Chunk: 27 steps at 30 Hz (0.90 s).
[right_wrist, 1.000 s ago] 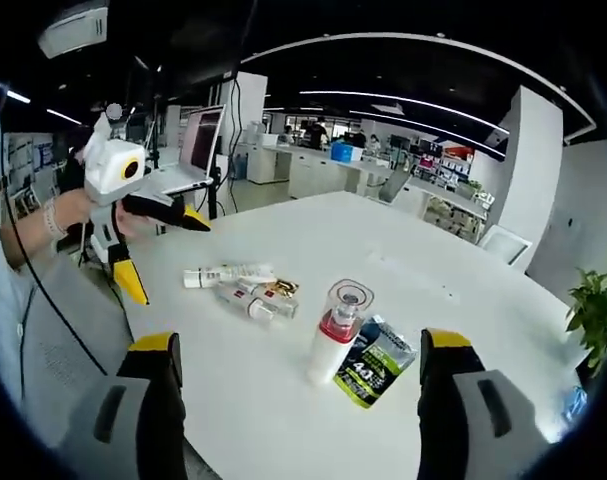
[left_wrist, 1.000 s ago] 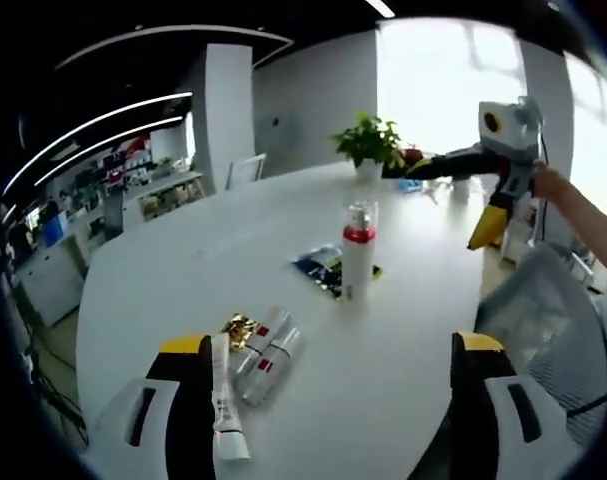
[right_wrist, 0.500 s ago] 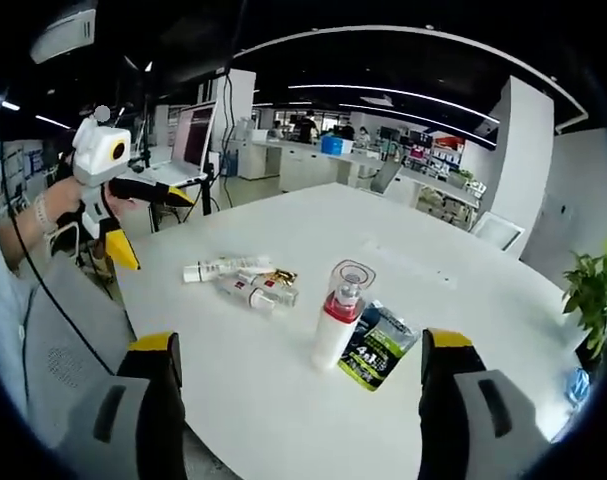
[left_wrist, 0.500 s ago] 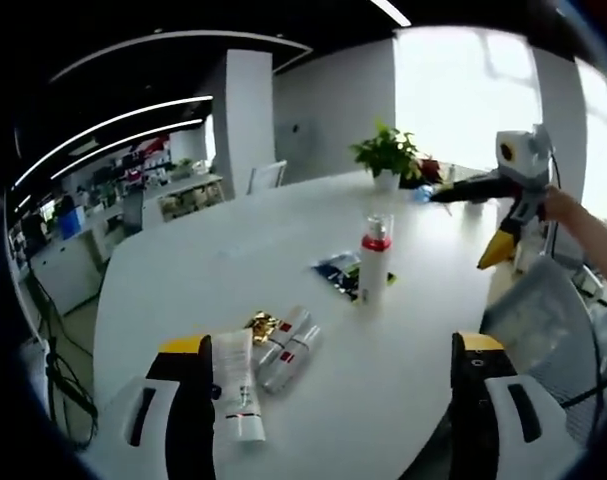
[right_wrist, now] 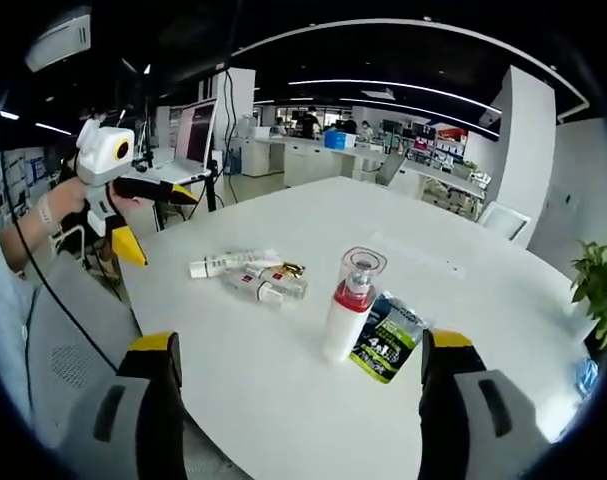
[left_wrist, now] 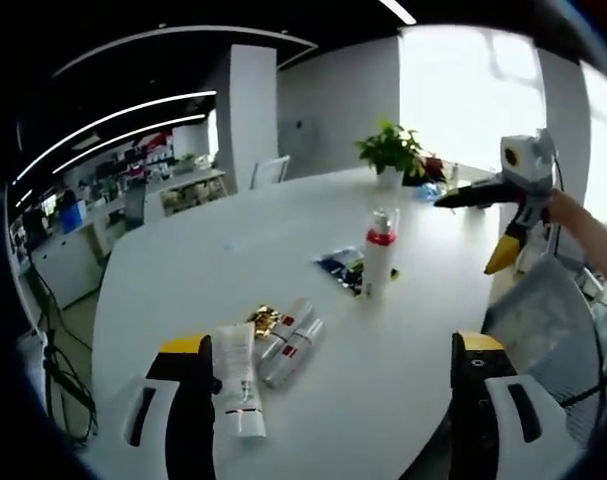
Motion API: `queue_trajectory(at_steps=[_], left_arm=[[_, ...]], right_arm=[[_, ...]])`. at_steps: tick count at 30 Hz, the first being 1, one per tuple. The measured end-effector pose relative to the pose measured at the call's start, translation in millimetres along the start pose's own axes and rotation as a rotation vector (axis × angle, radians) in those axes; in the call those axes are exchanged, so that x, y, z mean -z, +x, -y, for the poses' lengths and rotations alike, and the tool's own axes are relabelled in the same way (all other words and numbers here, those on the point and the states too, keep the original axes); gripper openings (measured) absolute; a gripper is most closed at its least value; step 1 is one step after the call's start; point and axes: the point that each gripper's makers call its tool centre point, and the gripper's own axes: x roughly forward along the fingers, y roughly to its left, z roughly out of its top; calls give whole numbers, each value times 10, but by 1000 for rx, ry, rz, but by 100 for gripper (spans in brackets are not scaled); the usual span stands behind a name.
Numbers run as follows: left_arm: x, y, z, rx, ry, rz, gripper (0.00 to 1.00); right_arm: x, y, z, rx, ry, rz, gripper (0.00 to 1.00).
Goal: Arrange the skincare products in the storage area until every visible bottle or jar stands upright without overlapping.
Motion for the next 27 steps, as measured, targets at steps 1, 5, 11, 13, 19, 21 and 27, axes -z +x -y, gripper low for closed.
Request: queue_trajectory(at_steps=[1,5,11,13,19,21,27], left_arm=[[6,3,4,5,-3,-2,97],[63,23,-34,-2,-3,-20,97],[103,25,-49,1,-13,-29,97],[114,28,-64,-2,-15,-32,97],[178,41,-120,-10,-26,-46,97],[212,54,-142,-12,-30,-57,97],[291,89,-215,-19,-34,-83,97]], right_arm=[[5,1,-9,-2,2,-3,100],[33,15,-14,-2,12,-7,100],[82,39,-14,-6,25,-19,100],[95,51,-29,-14,27,-22,100],[137,93,-64,-28,45,-32,99],[168,111,-54,-28,51,-41,98],[176,104,-29,-26,77,-33,88]])
